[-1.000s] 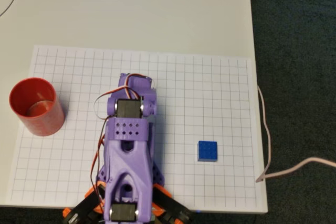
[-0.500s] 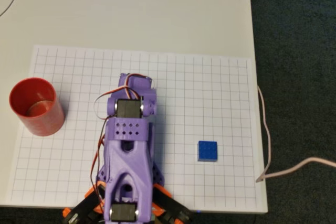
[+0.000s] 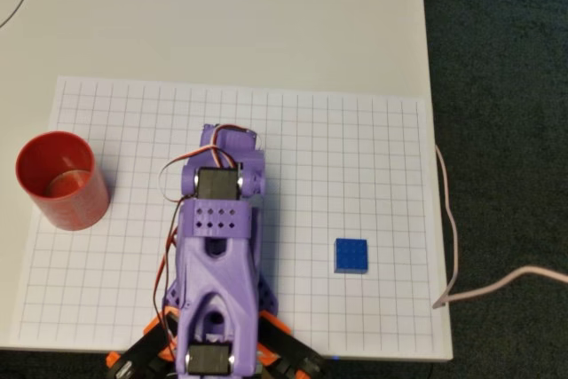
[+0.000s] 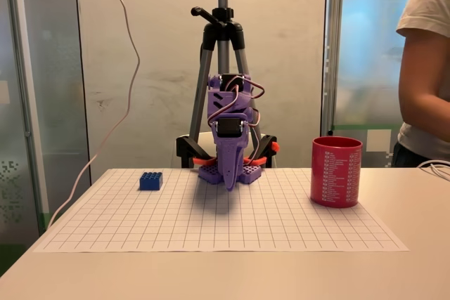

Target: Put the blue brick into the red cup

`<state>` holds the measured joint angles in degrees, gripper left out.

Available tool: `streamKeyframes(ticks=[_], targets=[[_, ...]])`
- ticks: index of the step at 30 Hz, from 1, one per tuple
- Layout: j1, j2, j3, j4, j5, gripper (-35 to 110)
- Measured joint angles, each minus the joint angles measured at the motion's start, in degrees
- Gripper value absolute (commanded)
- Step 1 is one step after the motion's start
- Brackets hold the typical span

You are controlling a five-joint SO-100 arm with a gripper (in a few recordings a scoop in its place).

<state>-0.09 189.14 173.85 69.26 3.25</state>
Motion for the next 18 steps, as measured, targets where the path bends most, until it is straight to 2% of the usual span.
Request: streamKeyframes(ticks=[13, 18], targets=[[0.00, -0.35, 0.00, -0.26, -0.53, 0], [1.85, -10.55, -4.75, -4.04, -1.85, 0]])
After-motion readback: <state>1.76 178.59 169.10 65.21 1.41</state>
